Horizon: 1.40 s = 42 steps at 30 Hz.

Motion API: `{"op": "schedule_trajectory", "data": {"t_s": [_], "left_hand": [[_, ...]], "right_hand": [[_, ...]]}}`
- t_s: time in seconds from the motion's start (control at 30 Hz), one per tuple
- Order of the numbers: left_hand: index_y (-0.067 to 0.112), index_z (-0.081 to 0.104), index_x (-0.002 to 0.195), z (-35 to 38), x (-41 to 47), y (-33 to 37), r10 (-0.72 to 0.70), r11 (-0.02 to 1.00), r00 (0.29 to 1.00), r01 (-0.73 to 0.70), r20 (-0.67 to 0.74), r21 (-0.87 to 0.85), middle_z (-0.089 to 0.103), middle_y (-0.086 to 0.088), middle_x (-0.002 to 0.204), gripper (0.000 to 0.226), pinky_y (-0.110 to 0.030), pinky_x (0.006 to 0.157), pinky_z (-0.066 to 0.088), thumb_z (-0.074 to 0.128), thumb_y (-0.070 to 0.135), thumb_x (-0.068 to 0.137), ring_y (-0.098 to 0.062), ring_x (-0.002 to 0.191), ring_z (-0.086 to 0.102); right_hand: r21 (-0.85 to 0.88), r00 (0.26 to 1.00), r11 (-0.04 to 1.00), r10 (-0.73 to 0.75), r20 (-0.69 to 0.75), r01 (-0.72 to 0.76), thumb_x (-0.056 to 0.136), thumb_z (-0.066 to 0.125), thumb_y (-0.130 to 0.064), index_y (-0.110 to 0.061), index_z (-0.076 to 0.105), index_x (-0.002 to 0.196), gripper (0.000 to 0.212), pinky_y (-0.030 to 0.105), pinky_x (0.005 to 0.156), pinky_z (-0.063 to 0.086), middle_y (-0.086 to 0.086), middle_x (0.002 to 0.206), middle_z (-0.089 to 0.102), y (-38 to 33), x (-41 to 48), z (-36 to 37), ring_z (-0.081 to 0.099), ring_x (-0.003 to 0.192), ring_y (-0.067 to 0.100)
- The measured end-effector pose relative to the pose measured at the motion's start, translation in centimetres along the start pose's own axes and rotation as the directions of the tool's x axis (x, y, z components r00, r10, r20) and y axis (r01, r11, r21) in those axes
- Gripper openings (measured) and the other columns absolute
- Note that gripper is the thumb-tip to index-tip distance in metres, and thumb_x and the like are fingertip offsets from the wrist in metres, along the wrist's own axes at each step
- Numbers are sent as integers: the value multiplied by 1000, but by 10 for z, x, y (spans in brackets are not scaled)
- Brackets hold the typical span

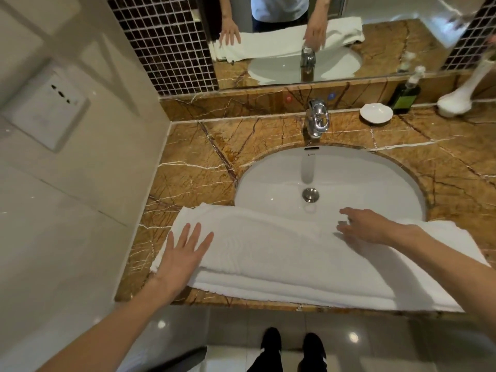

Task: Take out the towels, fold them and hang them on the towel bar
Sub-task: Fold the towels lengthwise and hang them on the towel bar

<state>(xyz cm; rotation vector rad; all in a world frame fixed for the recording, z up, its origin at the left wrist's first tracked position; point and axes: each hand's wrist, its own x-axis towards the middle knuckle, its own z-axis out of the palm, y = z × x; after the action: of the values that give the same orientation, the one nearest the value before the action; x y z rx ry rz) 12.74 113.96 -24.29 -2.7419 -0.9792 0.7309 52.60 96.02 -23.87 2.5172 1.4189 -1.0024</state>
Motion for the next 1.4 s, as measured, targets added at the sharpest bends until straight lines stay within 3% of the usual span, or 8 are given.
{"op": "schedule_trajectory", "data": {"t_s": [0.13,0.3,0.47,0.57,0.7,0.9,1.13,1.4], "left_hand": [[26,-21,147,4,0,4,-26,998,999,28,42,-52,-22,-16,155,102,-60,112,4,41,-18,80,-42,142,-16],[28,-24,146,14,0,5,-39,992,998,44,42,-117,-26,-14,154,106,-59,113,7,37,-23,76,-42,141,-19],[28,-28,143,23,3,8,-56,988,998,58,18,-142,-27,-15,154,106,-60,113,6,36,-23,76,-43,140,-20],[28,-30,142,25,4,9,-61,985,998,65,29,-161,-27,-15,154,109,-61,112,6,37,-24,73,-43,140,-21],[29,-36,136,23,4,14,-78,981,996,83,31,-174,-28,-14,154,109,-61,112,6,35,-25,73,-43,140,-22],[30,-24,145,20,3,14,-72,974,995,84,63,-212,-28,-12,154,105,-62,111,2,37,-23,78,-41,140,-24],[33,-22,146,19,3,11,-67,972,996,77,53,-223,-26,-11,155,107,-63,111,1,40,-23,77,-40,140,-23],[34,-21,146,15,-3,4,-62,979,998,61,-2,-196,-23,-9,156,105,-61,112,4,38,-19,78,-37,142,-20]], "right_hand": [[-47,1000,998,31,3,-31,94,52,-43,-14,49,132,48,33,97,41,7,130,56,7,16,12,53,118,26],[-86,993,996,-13,-121,3,91,52,-27,-16,58,88,14,32,73,46,4,98,66,11,20,17,58,86,23],[-103,997,995,-15,-78,7,89,47,-25,-20,59,113,27,34,89,46,6,122,61,-22,25,17,56,110,27],[-4,989,989,-146,-16,146,94,48,-29,-17,44,138,47,34,101,39,10,139,50,-74,35,23,48,125,28],[168,939,924,-339,-50,343,94,50,-33,-15,37,144,55,32,105,34,9,145,45,-159,53,27,46,128,26],[141,968,958,-248,-33,250,94,44,-49,-12,51,111,41,41,90,39,9,118,60,-228,83,37,54,109,32],[104,929,943,-285,-235,316,86,55,-30,-16,52,67,23,33,65,41,5,75,58,-234,89,39,58,80,31],[247,894,866,-383,-233,435,90,45,-18,-11,46,92,7,36,65,37,10,86,57,-239,91,30,50,78,30]]}}
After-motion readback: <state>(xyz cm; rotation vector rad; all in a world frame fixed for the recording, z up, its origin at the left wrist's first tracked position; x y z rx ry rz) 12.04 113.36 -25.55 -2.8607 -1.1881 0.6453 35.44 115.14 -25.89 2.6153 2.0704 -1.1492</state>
